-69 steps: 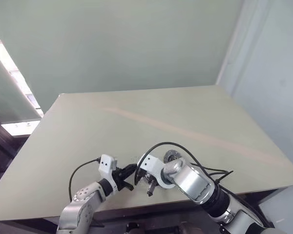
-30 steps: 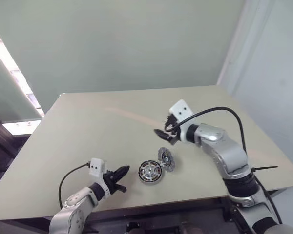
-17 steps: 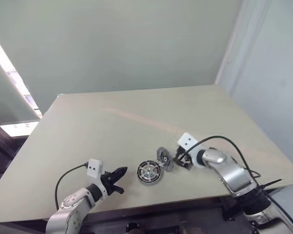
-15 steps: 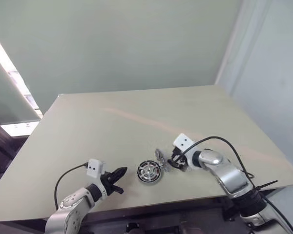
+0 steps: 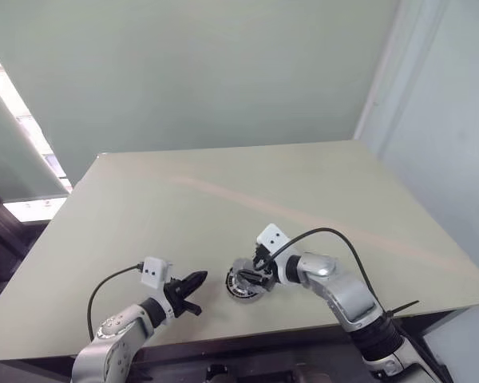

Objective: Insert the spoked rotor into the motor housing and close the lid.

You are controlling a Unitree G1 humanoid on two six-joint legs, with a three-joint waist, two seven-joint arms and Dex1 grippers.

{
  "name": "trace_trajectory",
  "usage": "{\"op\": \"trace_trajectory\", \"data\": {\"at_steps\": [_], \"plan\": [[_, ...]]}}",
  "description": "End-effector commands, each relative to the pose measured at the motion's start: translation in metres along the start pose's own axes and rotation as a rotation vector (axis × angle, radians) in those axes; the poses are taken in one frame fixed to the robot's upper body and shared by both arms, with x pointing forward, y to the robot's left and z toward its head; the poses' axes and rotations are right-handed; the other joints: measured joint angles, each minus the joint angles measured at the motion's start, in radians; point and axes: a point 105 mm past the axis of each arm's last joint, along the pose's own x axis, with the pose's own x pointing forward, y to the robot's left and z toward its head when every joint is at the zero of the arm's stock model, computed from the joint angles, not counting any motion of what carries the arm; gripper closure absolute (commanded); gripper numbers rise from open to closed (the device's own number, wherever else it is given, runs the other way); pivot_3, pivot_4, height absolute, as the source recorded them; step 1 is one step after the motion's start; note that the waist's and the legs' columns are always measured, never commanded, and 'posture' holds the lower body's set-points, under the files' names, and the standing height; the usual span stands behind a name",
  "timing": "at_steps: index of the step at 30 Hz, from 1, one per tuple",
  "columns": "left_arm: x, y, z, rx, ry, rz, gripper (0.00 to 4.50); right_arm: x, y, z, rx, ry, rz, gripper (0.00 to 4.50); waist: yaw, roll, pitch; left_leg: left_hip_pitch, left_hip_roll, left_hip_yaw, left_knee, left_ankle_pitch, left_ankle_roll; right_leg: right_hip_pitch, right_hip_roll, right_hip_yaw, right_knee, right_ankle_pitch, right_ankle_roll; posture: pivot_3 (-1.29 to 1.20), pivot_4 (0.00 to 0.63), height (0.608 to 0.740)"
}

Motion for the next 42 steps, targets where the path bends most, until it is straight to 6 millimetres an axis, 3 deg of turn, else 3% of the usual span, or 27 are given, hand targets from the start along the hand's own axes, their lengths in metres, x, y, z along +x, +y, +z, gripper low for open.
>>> {"op": "trace_trajectory", "data": {"at_steps": [1, 11, 13, 16, 24, 42], "plan": [[0.0, -0.005, 0.01, 0.037, -0.032, -0.014, 4.5, -0.011, -0.01, 0.029, 0.045, -0.127, 0.025, 0.25, 0.0, 0.0, 0.0, 0.0, 0.0, 0.0, 0.0, 0.0, 0.0, 0.0, 0.0, 0.0, 0.0, 0.0, 0.0, 0.0, 0.0, 0.74], [0.007, -0.009, 0.009, 0.033, -0.024, -0.042, 4.5, -0.037, -0.027, 0.046, 0.169, -0.254, 0.199, 0.25, -0.001, 0.0, 0.0, 0.0, 0.0, 0.0, 0.0, 0.0, 0.0, 0.0, 0.0, 0.0, 0.0, 0.0, 0.0, 0.0, 0.0, 0.74], [0.009, -0.01, 0.009, 0.033, -0.022, -0.049, 4.5, -0.042, -0.03, 0.047, 0.085, -0.324, 0.24, 0.25, -0.001, 0.0, 0.0, 0.0, 0.0, 0.0, 0.0, 0.0, 0.0, 0.001, 0.0, 0.0, 0.0, 0.0, 0.0, 0.0, 0.0, 0.74], [0.01, -0.012, 0.009, 0.034, -0.018, -0.057, 4.5, -0.043, -0.027, 0.028, 0.004, -0.247, 0.336, 0.25, -0.002, 0.0, 0.0, 0.001, 0.0, 0.001, 0.0, 0.0, 0.0, 0.001, 0.0, 0.0, 0.0, 0.0, 0.0, 0.0, 0.0, 0.74], [0.008, -0.013, 0.011, 0.047, -0.01, -0.073, 4.5, -0.031, -0.028, 0.0, -0.027, -0.146, 0.446, 0.25, -0.002, 0.0, 0.0, 0.002, 0.0, 0.001, 0.0, 0.0, 0.0, 0.002, 0.001, 0.0, 0.001, 0.0, 0.0, 0.0, 0.0, 0.74], [-0.002, -0.011, 0.016, 0.071, 0.011, -0.063, 4.5, -0.003, -0.031, -0.02, -0.072, -0.089, 0.477, 0.25, -0.002, 0.001, 0.0, 0.003, 0.0, 0.0, 0.001, 0.0, 0.0, 0.004, 0.0, 0.0, 0.001, 0.0, 0.0, 0.0, 0.0, 0.74]]}}
